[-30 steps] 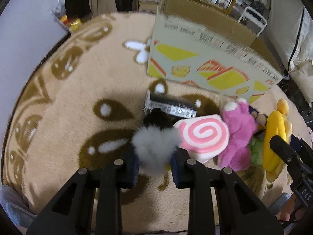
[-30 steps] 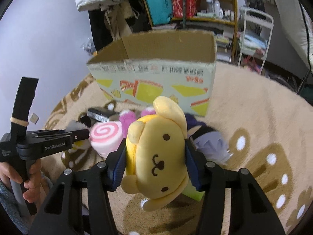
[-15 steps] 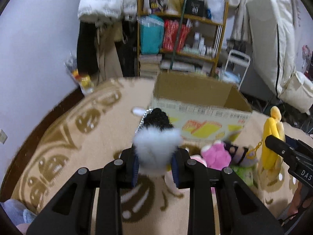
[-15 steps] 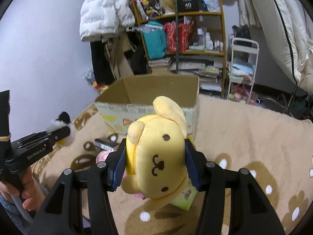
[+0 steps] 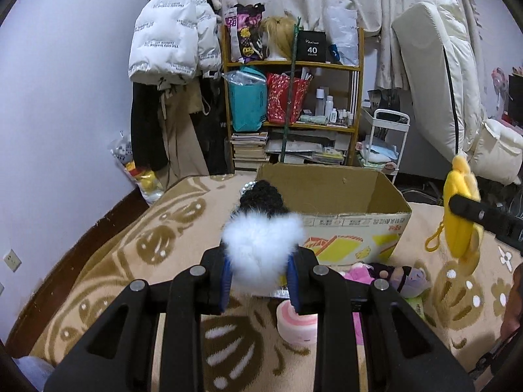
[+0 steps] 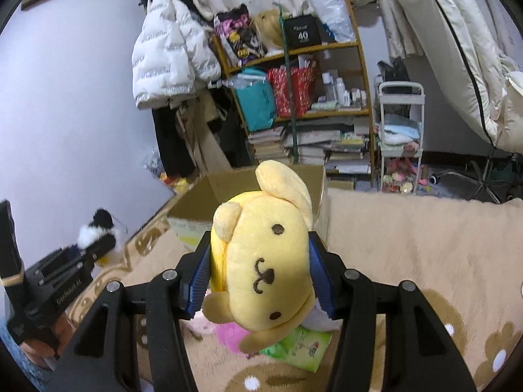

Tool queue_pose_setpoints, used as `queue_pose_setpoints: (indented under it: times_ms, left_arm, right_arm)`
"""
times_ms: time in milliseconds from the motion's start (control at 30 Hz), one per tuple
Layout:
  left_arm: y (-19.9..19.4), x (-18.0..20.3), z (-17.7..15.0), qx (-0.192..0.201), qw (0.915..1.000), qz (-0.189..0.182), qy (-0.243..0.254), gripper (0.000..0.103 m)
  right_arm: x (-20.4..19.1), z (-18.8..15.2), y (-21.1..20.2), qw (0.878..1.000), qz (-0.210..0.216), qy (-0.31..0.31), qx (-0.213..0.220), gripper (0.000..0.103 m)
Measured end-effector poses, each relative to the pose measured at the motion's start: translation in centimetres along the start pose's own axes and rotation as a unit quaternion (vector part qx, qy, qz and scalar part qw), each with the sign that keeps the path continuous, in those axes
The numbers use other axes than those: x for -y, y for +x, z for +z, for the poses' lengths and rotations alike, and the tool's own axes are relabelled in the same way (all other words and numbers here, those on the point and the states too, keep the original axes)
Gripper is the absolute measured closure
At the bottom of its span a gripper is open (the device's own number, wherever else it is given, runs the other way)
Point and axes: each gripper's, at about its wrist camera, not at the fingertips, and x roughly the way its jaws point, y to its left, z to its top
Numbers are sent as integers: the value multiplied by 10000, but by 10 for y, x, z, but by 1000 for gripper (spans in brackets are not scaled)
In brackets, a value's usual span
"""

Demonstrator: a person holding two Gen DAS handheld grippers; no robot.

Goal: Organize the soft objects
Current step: 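Lift the white pom-pom and yellow dog plush and carry both toward the box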

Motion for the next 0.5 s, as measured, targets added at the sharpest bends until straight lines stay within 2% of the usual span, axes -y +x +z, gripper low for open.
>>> queue_pose_setpoints:
  times_ms: [267,500]
  left_arm:
    - [-4,8,29,326,9994,79,50,77]
    - [-1,11,56,570,9984,60,-11,77]
  right_arm:
    - [-2,29,-6,9989,-25,-97,467,45]
    - [-6,48,2,9982,96,-163,565,45]
